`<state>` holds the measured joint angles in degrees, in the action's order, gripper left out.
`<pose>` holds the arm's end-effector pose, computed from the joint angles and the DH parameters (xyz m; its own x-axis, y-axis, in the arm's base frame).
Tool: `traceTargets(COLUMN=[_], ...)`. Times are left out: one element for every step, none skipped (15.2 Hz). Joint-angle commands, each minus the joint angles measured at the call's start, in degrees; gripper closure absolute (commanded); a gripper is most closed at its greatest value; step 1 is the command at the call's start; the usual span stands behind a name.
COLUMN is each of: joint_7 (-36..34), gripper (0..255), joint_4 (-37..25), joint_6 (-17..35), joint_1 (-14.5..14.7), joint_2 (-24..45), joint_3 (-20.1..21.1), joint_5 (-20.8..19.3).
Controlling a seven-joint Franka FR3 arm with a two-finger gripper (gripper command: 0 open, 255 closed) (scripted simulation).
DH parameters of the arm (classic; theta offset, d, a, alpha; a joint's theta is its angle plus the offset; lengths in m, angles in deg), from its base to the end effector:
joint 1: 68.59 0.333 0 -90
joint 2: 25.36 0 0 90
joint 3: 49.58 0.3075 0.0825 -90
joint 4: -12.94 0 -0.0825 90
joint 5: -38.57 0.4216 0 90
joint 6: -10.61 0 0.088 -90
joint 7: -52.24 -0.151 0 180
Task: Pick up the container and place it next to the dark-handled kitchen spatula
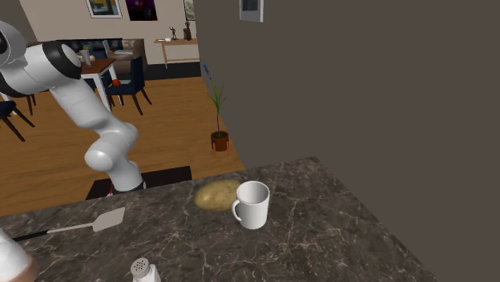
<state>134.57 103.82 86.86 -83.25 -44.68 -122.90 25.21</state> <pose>-0.0962 -0.5333 0.5805 0.9926 -0.1002 0.0681 -0.0875 -0.9818 -0.1684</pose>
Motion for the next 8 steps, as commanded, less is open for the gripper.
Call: traceTargets(joint_7=[-0.43, -0.63, -0.80, -0.92, -0.93, -0.93, -0.92, -0.92], gripper=[255, 255, 255, 255, 255, 255, 255, 255], joint_4=[2.20, 3.21, 4.21, 4.90, 4.91, 4.91, 4.90, 4.90], joint_6=[1.53, 2.28, 3.03, 3.55, 3.55, 3.55, 3.55, 3.55], joint_1=[-1.19, -1.60, -1.98, -2.23, -2.24, -2.23, -2.23, -2.22], joint_2=[-0.87, -1.22, -1.54, -1.77, -1.78, -1.78, -1.77, -1.77], joint_3=[1.17, 1.54, 1.85, 2.05, 2.06, 2.05, 2.05, 2.05], joint_5=[-0.61, -0.86, -1.10, -1.26, -1.27, -1.27, -1.26, -1.26])
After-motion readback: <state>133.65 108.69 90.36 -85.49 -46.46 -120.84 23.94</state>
